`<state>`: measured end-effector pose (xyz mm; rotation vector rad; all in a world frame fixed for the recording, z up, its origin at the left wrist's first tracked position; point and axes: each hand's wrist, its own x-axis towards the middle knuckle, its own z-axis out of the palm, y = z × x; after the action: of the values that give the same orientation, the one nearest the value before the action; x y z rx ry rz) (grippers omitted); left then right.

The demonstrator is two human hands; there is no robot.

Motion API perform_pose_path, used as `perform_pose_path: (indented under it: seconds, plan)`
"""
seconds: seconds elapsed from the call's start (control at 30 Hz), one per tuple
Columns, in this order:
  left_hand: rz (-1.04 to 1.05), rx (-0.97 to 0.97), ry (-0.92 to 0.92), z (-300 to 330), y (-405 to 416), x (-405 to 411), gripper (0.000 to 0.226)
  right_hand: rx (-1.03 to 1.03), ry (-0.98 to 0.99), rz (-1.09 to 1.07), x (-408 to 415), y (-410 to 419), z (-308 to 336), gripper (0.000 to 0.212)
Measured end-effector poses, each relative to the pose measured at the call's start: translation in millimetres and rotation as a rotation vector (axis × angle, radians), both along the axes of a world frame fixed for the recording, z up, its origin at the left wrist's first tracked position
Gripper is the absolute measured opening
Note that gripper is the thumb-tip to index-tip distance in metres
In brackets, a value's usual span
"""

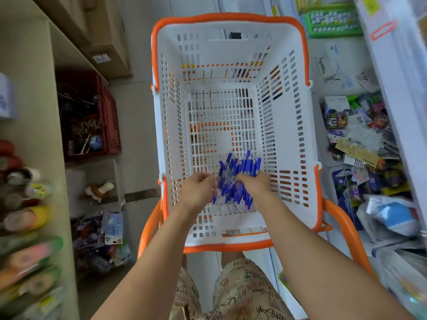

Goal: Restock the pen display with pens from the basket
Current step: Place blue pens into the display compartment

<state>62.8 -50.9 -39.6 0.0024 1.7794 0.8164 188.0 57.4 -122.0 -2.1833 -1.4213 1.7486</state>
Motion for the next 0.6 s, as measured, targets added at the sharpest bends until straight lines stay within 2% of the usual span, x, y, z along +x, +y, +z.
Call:
perform_pose_path:
  seconds: [0.17,0.27,0.4,0.6]
  plan:
    - [0.070,0.029,0.018,8.5,-5.8,-3.5,0.019,0.057,0.162,0.031,-10.5,6.0,24.6,0.015]
    - [0.061,0.031,0.039,17.2,-5.8,-4.2,0.019,-0.044,0.091,0.183,-0.3,-16.6,19.3,0.018]
    - [0.076,0.037,0.072,24.1,-6.3,-3.7,0.017,-0.065,0.101,0.133,7.7,-26.5,16.6,0.020]
    - [0.151,0.067,0.105,38.1,-20.0,15.9,0.017,-0.104,0.107,0.175,10.0,-25.0,40.0,0.015]
